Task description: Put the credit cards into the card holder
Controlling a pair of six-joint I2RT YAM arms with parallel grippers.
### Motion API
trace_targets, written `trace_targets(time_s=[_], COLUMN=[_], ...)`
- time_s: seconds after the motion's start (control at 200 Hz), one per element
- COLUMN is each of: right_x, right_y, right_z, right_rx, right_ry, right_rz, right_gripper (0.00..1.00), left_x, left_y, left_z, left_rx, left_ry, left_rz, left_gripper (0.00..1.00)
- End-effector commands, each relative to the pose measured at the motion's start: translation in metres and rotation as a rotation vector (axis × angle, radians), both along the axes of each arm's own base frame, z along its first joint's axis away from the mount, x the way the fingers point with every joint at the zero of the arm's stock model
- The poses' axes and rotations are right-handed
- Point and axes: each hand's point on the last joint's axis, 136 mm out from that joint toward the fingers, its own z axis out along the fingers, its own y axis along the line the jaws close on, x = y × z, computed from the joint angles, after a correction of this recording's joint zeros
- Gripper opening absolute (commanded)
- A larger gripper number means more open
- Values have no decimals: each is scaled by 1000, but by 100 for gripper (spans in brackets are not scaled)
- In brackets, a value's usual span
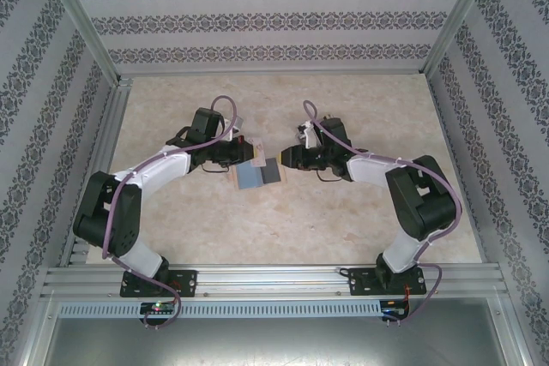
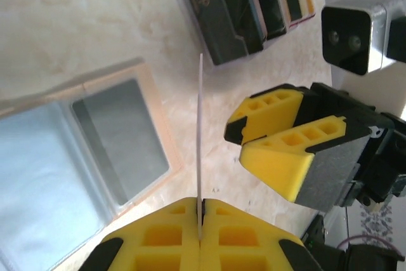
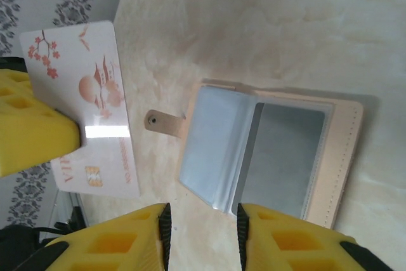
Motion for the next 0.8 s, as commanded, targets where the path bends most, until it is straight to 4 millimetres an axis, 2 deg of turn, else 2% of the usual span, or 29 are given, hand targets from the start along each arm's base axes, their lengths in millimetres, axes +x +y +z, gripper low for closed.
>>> trace_targets(time_s=[0.0, 0.15, 0.345, 0.605, 0.799], right_x=[2, -4, -4, -4, -5], right_y=[12, 21, 19, 19, 19], right_z=[-7, -26, -32, -33, -34], right_rx=[-25, -48, -67, -70, -66], right_ry=[-27, 7, 17, 25, 32], right_rz=[31, 60, 57, 60, 61], right_gripper=[36, 36, 36, 36, 36], left_x=[-20, -19, -21, -24, -19], left_y=[-3, -4, 1, 10, 12], left_z=[-24, -45, -67, -82, -88], left_rx=[-21, -21, 18, 83, 69], left_ry=[103, 155, 203, 243, 279], left_rz=[-81, -80, -57, -23, 30], left_gripper=[0, 0, 0, 0, 0])
